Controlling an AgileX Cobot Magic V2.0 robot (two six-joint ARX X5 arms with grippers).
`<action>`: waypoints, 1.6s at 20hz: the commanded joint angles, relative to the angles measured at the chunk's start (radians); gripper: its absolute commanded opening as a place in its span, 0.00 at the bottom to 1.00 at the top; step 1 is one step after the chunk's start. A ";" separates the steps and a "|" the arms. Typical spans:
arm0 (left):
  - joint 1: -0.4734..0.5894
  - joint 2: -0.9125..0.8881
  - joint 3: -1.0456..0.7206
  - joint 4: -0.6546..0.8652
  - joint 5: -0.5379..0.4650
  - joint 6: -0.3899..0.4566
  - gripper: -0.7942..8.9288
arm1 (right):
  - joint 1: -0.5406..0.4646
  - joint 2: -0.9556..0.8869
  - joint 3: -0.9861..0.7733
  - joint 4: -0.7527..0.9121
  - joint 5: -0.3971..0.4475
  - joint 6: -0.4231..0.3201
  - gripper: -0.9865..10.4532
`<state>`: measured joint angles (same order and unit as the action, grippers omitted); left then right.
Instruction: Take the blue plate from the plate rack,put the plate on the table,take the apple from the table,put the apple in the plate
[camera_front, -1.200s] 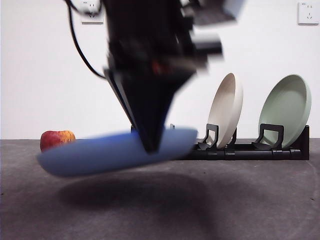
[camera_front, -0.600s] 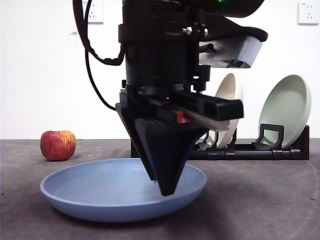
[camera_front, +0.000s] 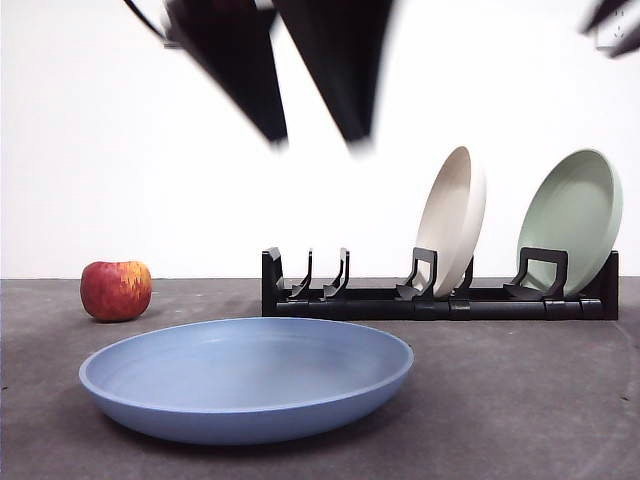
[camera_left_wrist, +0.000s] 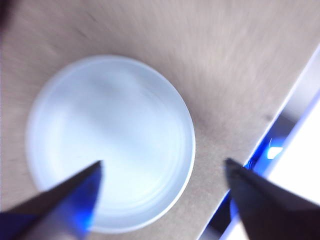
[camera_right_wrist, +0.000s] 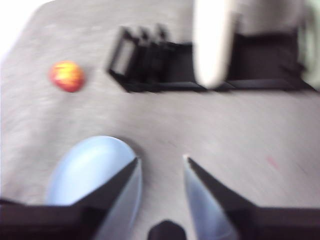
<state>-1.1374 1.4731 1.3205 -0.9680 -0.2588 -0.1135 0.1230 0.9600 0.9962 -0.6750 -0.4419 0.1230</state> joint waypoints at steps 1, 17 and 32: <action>0.006 -0.120 0.000 -0.029 -0.039 -0.065 0.07 | 0.120 0.117 0.113 0.050 0.016 0.004 0.39; 0.045 -0.709 0.004 -0.350 -0.280 -0.430 0.07 | 0.645 1.264 1.192 0.086 0.244 -0.170 0.83; 0.046 -0.781 0.004 -0.351 -0.300 -0.346 0.07 | 0.686 1.542 1.323 0.353 0.357 -0.132 0.97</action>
<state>-1.0950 0.6960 1.3212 -1.3209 -0.5522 -0.4793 0.8047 2.4722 2.3150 -0.3359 -0.0864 -0.0216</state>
